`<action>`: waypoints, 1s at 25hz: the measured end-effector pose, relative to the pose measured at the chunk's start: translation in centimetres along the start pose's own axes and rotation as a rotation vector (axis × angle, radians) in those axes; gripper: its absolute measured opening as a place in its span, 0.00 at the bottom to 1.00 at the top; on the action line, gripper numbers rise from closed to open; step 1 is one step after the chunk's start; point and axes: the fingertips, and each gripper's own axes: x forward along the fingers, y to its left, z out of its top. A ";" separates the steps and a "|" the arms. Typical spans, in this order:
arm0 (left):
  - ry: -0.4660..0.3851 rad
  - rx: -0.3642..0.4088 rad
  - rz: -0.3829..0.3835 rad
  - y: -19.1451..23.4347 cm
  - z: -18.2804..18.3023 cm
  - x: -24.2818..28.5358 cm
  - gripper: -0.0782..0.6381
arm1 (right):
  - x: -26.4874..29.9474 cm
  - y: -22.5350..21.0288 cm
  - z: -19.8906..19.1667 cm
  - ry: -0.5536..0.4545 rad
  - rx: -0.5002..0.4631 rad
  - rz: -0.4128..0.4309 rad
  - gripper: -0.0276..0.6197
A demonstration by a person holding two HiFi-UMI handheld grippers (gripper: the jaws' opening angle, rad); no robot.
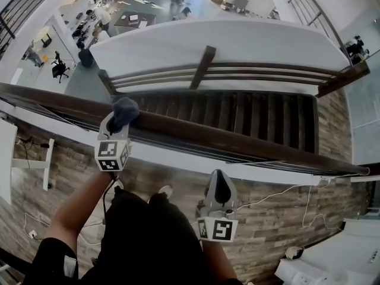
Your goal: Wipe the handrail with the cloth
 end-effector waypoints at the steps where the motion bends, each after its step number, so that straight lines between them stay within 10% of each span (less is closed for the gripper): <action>1: -0.004 0.019 -0.012 -0.8 0.1 0.0 0.21 | -0.1 0.0 0.1 -0.003 -0.004 0.003 0.05; 25: 0.032 0.033 -0.184 -11.0 -0.5 1.1 0.21 | -1.4 -3.2 -0.4 -0.012 0.019 -0.040 0.05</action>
